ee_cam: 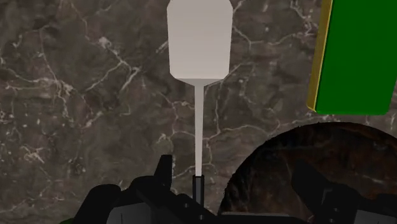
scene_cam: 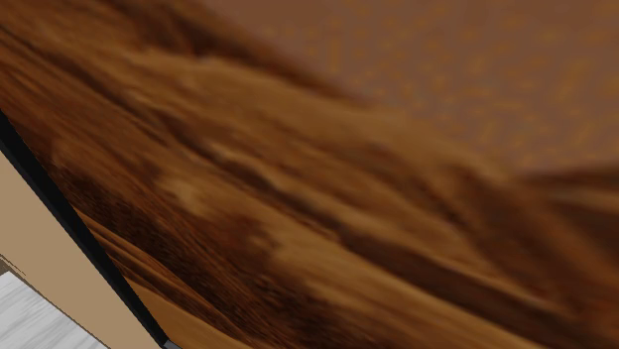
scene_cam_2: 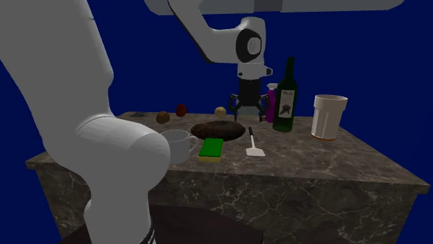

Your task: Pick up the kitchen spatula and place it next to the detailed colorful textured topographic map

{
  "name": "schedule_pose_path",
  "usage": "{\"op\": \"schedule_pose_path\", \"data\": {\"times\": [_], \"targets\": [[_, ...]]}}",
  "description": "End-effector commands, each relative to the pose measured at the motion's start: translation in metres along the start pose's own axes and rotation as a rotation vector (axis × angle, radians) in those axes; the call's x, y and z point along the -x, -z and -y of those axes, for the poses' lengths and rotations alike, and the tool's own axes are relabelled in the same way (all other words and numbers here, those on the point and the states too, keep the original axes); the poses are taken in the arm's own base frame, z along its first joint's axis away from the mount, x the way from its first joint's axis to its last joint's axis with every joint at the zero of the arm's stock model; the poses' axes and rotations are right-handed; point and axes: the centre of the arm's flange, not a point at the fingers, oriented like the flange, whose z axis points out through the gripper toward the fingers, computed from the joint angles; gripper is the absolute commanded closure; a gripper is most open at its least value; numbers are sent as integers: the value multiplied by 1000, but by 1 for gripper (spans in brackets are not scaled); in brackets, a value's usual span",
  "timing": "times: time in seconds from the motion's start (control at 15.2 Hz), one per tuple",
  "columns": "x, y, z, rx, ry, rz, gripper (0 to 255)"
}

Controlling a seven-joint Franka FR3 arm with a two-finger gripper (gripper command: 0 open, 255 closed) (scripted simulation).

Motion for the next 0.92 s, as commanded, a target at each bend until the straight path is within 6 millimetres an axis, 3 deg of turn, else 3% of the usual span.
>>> {"op": "schedule_pose_path", "data": {"times": [0.0, 0.13, 0.59, 0.86], "targets": [[-12, -23, -15, -7, 14, 0, 0], [-18, -38, -25, -13, 23, 0, 0], [-18, -78, -25, -13, 23, 0, 0], [-18, -78, -25, -13, 23, 0, 0]]}}
